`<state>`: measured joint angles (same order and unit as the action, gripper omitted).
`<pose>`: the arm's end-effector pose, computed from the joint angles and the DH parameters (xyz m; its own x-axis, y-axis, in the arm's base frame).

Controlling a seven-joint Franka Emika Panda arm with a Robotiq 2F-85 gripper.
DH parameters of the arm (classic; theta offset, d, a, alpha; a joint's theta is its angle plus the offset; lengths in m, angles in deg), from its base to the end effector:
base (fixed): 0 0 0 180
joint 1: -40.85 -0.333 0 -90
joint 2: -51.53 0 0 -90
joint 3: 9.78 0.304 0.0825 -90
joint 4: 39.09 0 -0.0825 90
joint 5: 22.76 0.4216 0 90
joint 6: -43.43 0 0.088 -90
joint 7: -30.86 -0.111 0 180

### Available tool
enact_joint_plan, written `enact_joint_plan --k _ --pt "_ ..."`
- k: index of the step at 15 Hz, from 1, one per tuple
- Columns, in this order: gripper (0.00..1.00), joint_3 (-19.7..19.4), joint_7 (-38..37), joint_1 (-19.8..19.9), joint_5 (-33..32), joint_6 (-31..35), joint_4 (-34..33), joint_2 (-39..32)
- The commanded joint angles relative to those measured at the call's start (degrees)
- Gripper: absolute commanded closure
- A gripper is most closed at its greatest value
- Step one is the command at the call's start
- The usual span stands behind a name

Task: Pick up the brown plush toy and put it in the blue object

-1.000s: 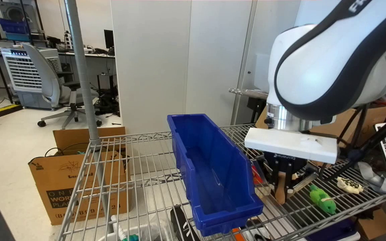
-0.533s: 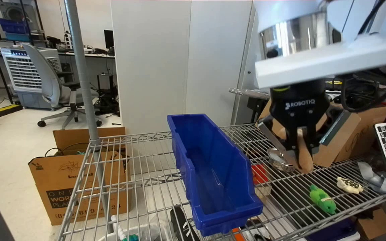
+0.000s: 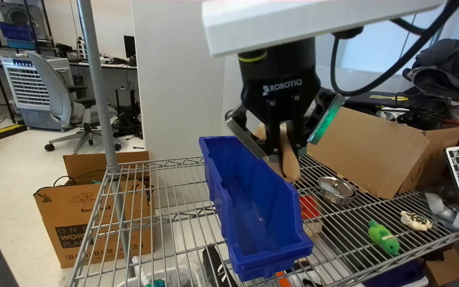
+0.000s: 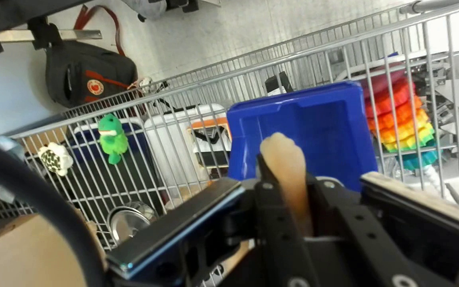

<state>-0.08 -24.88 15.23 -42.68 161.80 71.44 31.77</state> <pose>0.5187 0.3419 0.2591 0.9866 -0.1551 0.0504 -0.1630 -0.9419 0.2936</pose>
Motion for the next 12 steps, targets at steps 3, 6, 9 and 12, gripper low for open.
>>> enact_joint_plan --k 3,6,9,12 --pt "0.97 -0.8 3.8 -0.4 -4.7 4.4 -4.8 -8.0" --pt "0.97 -2.0 6.9 -0.7 -6.0 7.8 -5.6 -12.2" --pt "0.97 -3.2 9.3 -1.3 -6.0 11.7 -6.1 -15.9" --pt "0.97 -4.8 9.6 -2.5 -6.3 14.8 -6.9 -19.0"
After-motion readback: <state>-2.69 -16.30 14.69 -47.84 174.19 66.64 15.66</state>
